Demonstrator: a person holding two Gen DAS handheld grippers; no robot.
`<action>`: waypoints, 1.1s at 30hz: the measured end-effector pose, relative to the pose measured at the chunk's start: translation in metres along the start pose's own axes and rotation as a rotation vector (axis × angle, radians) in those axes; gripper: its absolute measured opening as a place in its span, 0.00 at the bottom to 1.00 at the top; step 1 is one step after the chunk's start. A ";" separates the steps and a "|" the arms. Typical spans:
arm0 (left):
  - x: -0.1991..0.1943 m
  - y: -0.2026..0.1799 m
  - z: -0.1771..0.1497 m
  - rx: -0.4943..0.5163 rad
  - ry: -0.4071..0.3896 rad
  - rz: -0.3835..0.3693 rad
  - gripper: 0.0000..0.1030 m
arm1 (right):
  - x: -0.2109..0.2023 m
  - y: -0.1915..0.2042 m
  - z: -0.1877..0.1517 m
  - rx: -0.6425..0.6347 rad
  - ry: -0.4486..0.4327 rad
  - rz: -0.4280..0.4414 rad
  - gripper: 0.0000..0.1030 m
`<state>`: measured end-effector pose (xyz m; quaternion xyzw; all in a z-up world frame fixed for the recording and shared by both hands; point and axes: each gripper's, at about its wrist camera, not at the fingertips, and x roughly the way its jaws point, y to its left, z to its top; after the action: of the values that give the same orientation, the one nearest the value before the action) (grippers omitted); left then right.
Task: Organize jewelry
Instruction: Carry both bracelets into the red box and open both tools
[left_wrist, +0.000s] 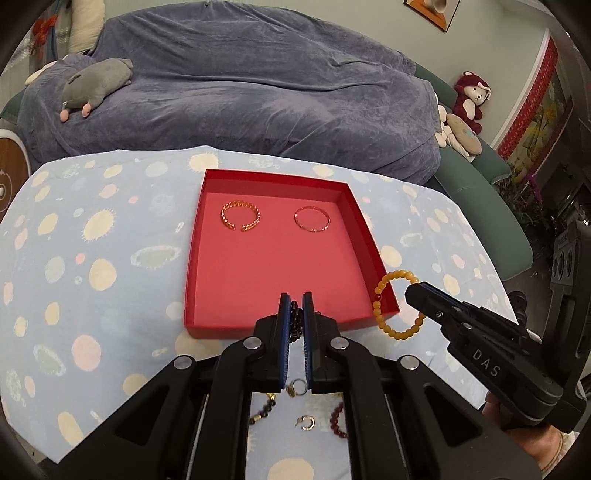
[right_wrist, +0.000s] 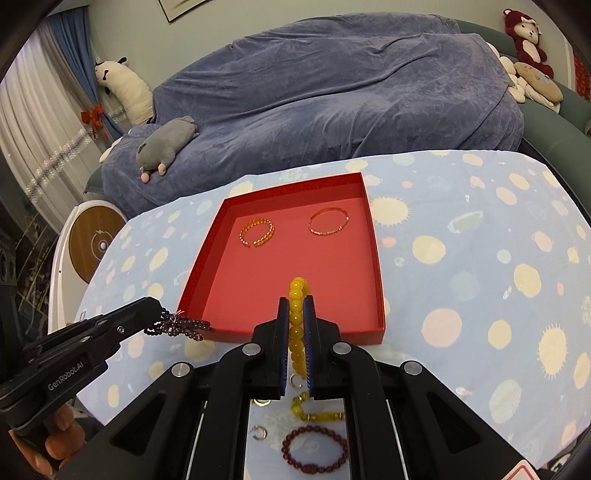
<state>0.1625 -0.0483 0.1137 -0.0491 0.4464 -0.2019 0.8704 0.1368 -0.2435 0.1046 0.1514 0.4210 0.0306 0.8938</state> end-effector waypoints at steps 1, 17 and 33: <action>0.006 0.001 0.006 -0.008 0.006 -0.009 0.06 | 0.006 -0.001 0.005 0.002 0.005 0.003 0.07; 0.131 0.023 0.043 -0.025 0.185 0.020 0.06 | 0.119 -0.015 0.035 -0.017 0.130 -0.017 0.07; 0.145 0.060 0.074 -0.090 0.089 0.180 0.45 | 0.136 -0.029 0.057 -0.035 0.055 -0.088 0.27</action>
<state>0.3147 -0.0580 0.0323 -0.0387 0.4958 -0.1047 0.8613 0.2654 -0.2604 0.0293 0.1161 0.4511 0.0029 0.8849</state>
